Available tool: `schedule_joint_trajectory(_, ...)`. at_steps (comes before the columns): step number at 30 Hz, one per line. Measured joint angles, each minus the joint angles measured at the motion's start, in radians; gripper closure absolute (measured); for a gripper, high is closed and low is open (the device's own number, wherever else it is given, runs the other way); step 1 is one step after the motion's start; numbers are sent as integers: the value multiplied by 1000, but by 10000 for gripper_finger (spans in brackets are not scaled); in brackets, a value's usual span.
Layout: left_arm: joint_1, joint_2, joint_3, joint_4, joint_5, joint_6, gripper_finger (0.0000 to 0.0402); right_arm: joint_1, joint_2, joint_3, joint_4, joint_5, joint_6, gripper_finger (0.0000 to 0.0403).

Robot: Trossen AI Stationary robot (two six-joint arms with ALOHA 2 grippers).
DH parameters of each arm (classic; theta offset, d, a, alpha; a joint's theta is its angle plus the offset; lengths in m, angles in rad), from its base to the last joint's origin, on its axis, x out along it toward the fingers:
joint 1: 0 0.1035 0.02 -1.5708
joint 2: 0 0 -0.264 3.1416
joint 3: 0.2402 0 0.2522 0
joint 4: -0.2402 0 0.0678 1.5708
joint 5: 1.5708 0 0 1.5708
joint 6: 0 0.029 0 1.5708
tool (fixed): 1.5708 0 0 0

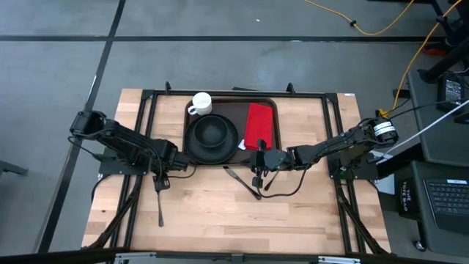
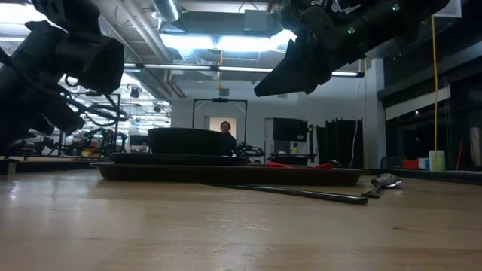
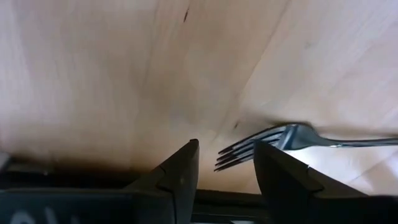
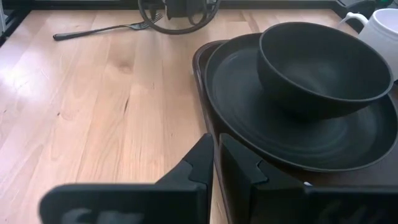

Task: Set up tray
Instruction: Put the black fork on top of the red table napkin on the brown serving tray

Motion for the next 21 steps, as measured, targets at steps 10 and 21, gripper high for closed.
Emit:
schedule_joint_trajectory(10,0,7,0,29,66,62,258,0,0,0,0,0,0,370)
schedule_joint_trajectory(21,0,7,0,50,62,63,259,0,0,0,0,0,2,370)
